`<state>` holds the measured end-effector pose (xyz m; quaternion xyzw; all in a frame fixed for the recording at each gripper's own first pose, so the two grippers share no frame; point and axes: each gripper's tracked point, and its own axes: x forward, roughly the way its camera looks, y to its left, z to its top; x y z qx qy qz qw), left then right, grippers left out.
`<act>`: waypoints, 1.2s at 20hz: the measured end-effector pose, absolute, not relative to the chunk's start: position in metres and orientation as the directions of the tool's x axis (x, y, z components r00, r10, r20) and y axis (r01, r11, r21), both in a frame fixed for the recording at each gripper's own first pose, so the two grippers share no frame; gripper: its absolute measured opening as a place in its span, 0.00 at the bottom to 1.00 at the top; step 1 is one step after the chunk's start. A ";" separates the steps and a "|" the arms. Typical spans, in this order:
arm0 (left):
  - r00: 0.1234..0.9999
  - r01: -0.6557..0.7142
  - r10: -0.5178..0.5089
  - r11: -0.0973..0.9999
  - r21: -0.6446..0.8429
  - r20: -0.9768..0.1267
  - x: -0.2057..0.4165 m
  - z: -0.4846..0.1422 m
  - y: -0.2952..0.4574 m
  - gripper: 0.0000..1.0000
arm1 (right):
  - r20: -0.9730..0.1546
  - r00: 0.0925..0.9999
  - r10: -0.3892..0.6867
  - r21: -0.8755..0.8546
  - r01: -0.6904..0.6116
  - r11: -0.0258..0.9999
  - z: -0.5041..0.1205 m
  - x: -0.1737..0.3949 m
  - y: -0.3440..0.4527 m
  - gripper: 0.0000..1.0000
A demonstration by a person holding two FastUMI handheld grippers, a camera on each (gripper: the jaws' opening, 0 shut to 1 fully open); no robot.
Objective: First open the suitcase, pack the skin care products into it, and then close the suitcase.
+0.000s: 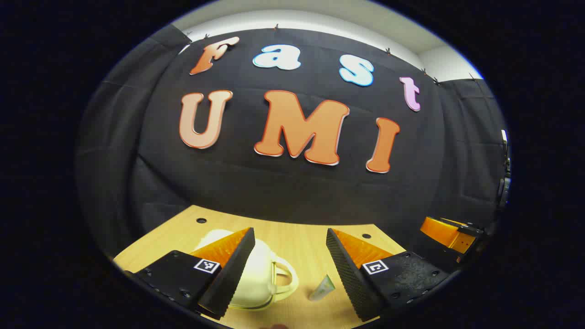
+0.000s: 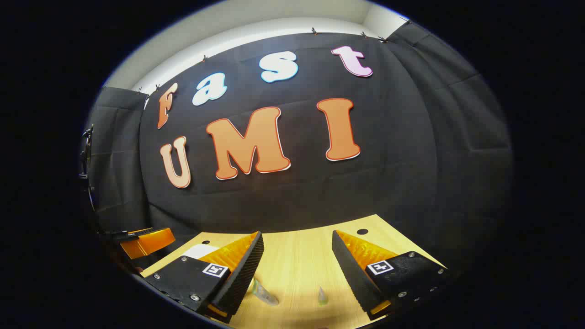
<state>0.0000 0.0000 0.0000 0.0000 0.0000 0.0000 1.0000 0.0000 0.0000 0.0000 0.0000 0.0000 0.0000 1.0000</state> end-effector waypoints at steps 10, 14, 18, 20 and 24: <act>0.999 -0.008 0.009 1.000 0.022 -0.031 -0.007 -0.002 0.000 0.97 | -0.054 0.998 -0.015 -0.077 0.010 0.997 -0.008 -0.004 -0.009 0.95; 0.999 -0.006 0.008 0.999 0.049 -0.047 -0.008 -0.007 0.000 0.97 | -0.053 0.998 -0.033 -0.099 0.028 0.995 -0.009 -0.007 -0.015 0.95; 0.999 0.005 -0.002 0.998 0.070 -0.049 -0.008 -0.008 -0.004 0.97 | -0.059 0.998 -0.030 -0.110 0.024 0.994 -0.013 -0.012 -0.013 0.95; 0.998 0.011 -0.006 0.996 0.085 -0.056 -0.007 -0.011 -0.006 0.97 | -0.065 0.997 -0.034 -0.111 0.026 0.993 -0.016 -0.013 -0.014 0.95; 0.996 0.043 -0.031 0.988 0.147 -0.085 -0.004 -0.023 -0.015 0.97 | -0.074 0.996 -0.052 -0.116 0.043 0.992 -0.019 -0.015 -0.021 0.95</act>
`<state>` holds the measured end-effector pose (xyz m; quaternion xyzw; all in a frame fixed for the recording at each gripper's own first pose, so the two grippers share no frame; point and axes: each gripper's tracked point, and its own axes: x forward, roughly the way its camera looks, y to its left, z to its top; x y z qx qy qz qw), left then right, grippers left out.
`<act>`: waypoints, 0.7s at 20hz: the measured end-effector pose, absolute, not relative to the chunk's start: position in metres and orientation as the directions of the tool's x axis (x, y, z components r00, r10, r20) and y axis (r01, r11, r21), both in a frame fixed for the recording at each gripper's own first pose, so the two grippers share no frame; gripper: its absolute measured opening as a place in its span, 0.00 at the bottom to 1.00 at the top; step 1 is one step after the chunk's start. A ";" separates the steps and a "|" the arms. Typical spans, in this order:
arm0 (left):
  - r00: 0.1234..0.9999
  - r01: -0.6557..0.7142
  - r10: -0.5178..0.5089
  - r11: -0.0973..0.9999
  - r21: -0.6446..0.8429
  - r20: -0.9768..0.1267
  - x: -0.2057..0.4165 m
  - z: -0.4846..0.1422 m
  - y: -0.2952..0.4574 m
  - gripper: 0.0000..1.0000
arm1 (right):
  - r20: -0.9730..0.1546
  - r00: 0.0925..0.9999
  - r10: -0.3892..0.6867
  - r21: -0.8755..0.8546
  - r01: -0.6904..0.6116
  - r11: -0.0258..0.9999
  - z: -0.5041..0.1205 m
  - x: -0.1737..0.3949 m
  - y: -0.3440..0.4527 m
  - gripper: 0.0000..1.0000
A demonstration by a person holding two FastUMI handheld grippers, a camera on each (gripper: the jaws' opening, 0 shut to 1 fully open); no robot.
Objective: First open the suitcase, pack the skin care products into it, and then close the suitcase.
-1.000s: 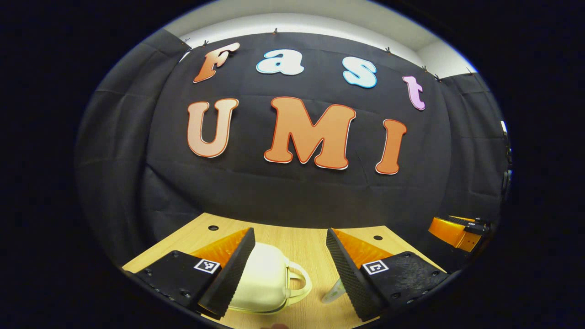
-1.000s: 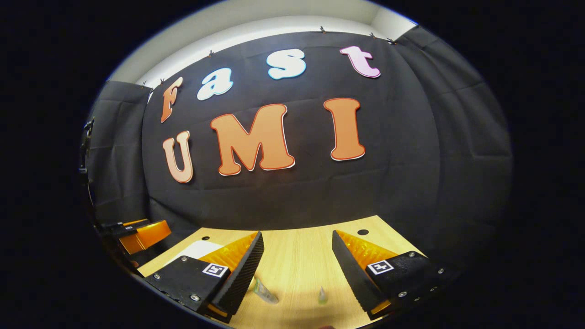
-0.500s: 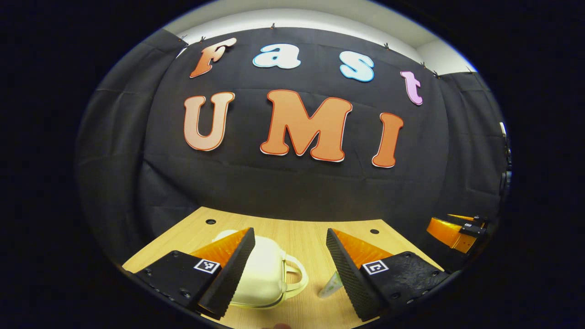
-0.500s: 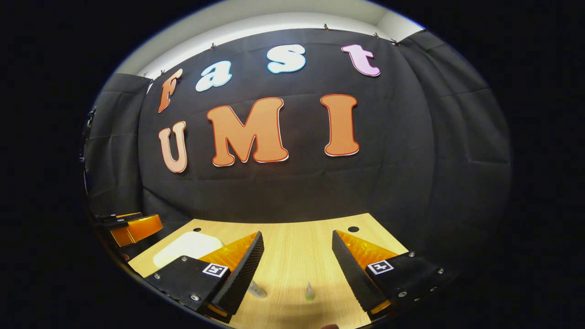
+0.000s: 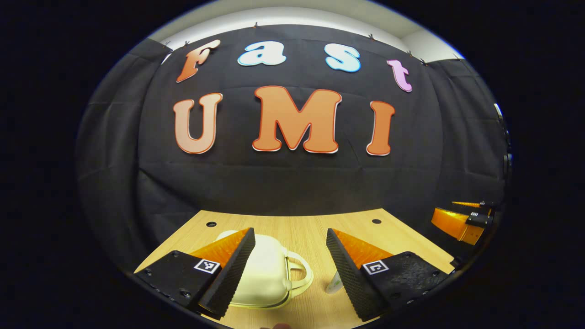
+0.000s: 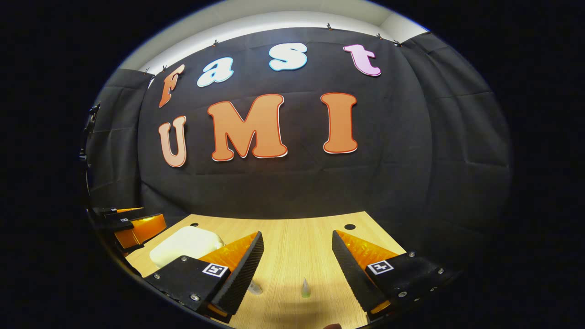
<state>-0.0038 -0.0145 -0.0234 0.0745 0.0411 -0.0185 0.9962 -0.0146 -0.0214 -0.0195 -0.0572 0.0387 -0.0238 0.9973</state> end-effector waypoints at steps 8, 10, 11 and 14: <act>0.984 0.117 -0.023 0.836 0.536 -0.179 0.023 -0.097 -0.011 0.98 | -0.146 0.985 -0.088 -0.090 0.076 0.993 -0.044 -0.019 -0.041 0.95; 0.964 0.177 -0.010 0.766 0.617 -0.265 0.027 -0.128 -0.005 0.98 | -0.162 0.981 -0.109 -0.088 0.095 0.992 -0.050 -0.020 -0.049 0.95; 0.953 0.212 -0.002 0.722 0.658 -0.304 0.030 -0.145 -0.005 0.98 | -0.166 0.979 -0.120 -0.088 0.107 0.990 -0.051 -0.021 -0.055 0.95; 0.902 0.332 0.023 0.601 0.727 -0.432 0.034 -0.194 -0.002 0.99 | -0.183 0.970 -0.158 -0.077 0.146 0.986 -0.060 -0.025 -0.073 0.95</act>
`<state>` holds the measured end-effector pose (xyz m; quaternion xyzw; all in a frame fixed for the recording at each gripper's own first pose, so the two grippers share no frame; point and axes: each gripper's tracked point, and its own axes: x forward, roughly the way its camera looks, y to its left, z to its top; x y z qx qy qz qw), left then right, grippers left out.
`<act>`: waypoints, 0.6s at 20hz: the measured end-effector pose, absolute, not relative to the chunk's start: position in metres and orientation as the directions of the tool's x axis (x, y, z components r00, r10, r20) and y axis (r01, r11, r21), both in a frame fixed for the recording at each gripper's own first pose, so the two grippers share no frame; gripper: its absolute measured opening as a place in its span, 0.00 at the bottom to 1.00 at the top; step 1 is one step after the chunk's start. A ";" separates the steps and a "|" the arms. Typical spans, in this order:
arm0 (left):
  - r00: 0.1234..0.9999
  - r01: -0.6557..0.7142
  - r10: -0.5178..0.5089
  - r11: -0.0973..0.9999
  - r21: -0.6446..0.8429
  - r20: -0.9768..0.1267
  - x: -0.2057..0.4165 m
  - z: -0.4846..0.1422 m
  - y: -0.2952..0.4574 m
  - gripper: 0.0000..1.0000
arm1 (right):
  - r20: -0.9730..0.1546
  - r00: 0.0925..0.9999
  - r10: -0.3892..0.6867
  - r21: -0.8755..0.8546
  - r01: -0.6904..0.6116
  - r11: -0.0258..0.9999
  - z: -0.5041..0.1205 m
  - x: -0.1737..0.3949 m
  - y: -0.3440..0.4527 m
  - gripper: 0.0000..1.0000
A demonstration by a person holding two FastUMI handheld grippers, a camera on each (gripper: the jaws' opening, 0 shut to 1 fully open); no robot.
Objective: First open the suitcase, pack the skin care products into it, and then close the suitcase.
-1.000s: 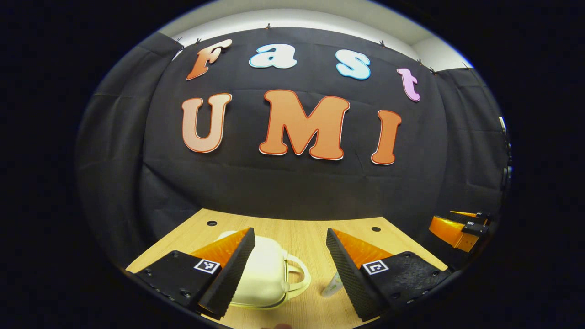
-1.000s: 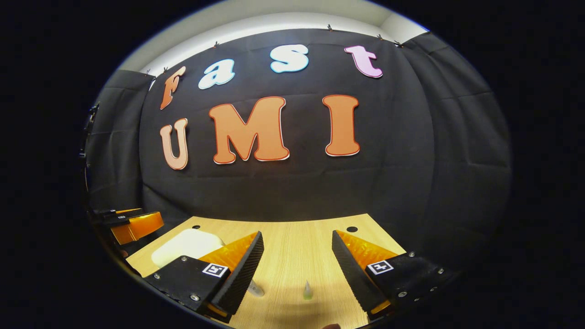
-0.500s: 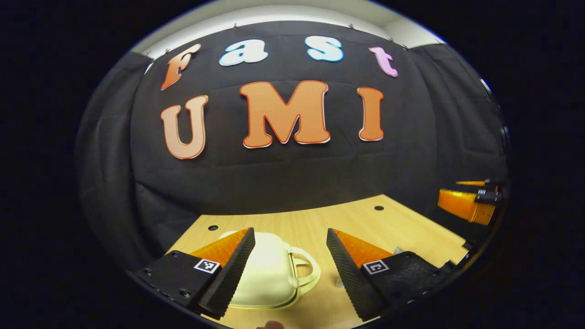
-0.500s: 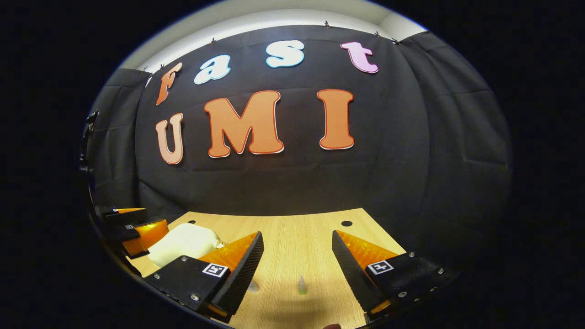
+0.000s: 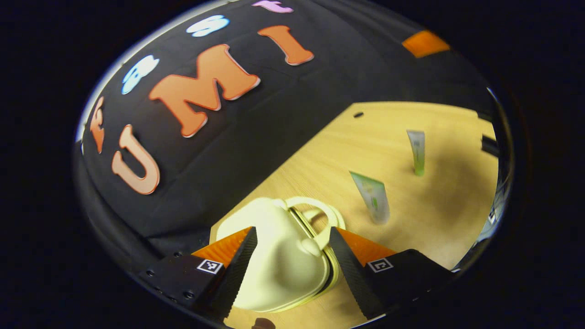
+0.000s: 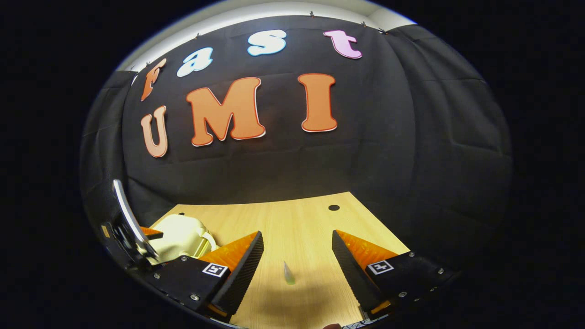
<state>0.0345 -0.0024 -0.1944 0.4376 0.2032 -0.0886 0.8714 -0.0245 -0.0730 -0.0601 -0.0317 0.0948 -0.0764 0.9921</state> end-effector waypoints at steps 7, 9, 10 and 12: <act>0.873 0.450 0.099 0.217 0.866 -0.478 0.053 -0.233 -0.009 0.98 | -0.255 0.935 -0.247 -0.055 0.241 0.969 -0.083 -0.039 -0.122 0.95; 0.866 0.453 0.132 0.204 0.868 -0.482 0.060 -0.239 -0.007 0.98 | -0.269 0.924 -0.271 -0.051 0.268 0.962 -0.088 -0.042 -0.135 0.95; 0.866 0.448 0.148 0.194 0.873 -0.477 0.067 -0.239 -0.004 0.98 | -0.275 0.919 -0.282 -0.049 0.280 0.959 -0.089 -0.044 -0.140 0.95; 0.867 0.439 0.176 0.169 0.882 -0.466 0.079 -0.237 0.000 0.98 | -0.287 0.910 -0.299 -0.046 0.299 0.953 -0.093 -0.047 -0.149 0.95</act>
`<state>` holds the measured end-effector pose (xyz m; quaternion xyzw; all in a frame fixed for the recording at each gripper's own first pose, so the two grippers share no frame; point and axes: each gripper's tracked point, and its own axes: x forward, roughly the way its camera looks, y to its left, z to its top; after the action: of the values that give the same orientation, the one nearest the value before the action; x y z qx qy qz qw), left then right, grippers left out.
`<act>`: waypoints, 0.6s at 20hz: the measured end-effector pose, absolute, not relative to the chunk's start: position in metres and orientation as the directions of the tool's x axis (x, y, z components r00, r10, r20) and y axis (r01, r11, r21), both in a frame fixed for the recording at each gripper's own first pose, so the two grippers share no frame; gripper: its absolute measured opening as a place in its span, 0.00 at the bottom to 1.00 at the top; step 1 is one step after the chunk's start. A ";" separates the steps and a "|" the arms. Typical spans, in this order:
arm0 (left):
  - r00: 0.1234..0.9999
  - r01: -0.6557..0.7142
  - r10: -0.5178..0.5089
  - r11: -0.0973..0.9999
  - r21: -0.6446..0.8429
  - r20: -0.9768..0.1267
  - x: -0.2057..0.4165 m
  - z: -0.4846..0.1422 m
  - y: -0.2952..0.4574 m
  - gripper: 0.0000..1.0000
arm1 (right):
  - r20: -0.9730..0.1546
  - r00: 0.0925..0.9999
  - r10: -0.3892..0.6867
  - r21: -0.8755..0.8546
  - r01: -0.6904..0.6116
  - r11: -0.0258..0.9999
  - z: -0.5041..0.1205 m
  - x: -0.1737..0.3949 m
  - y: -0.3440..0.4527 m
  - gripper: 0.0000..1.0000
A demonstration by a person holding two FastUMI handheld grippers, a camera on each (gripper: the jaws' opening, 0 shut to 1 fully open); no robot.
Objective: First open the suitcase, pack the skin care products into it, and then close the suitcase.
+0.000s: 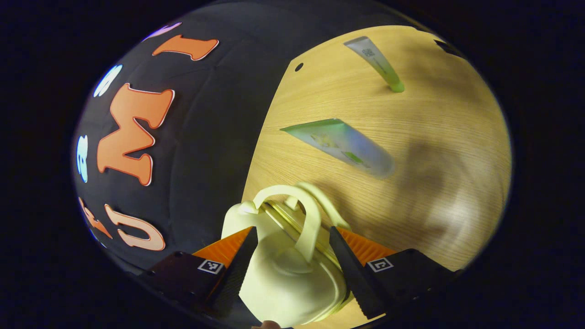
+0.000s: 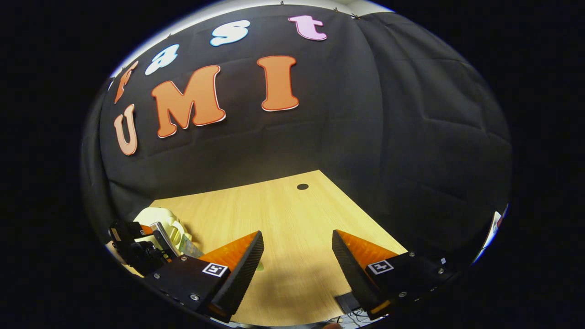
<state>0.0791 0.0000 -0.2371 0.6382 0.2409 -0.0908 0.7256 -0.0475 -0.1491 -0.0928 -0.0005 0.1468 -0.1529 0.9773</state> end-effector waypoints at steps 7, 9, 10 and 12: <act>0.813 0.494 0.256 0.170 0.853 -0.523 0.098 -0.269 0.002 0.56 | -0.315 0.893 -0.320 -0.033 0.327 0.944 -0.102 -0.047 -0.161 0.95; 0.803 0.503 0.250 0.204 0.840 -0.541 0.092 -0.270 -0.004 0.16 | -0.323 0.896 -0.304 -0.027 0.312 0.950 -0.103 -0.047 -0.158 0.95; 0.789 0.516 0.241 0.238 0.823 -0.565 0.092 -0.272 -0.004 0.12 | -0.319 0.900 -0.299 -0.027 0.306 0.952 -0.102 -0.047 -0.157 0.95; 0.780 0.513 0.217 0.315 0.798 -0.587 0.092 -0.263 -0.008 0.08 | -0.304 0.906 -0.293 -0.035 0.297 0.954 -0.099 -0.044 -0.156 0.95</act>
<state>0.0921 -0.0083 -0.2631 0.5769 0.3164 -0.0993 0.7464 -0.0437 -0.1563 -0.0992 0.0063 0.1548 -0.1512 0.9763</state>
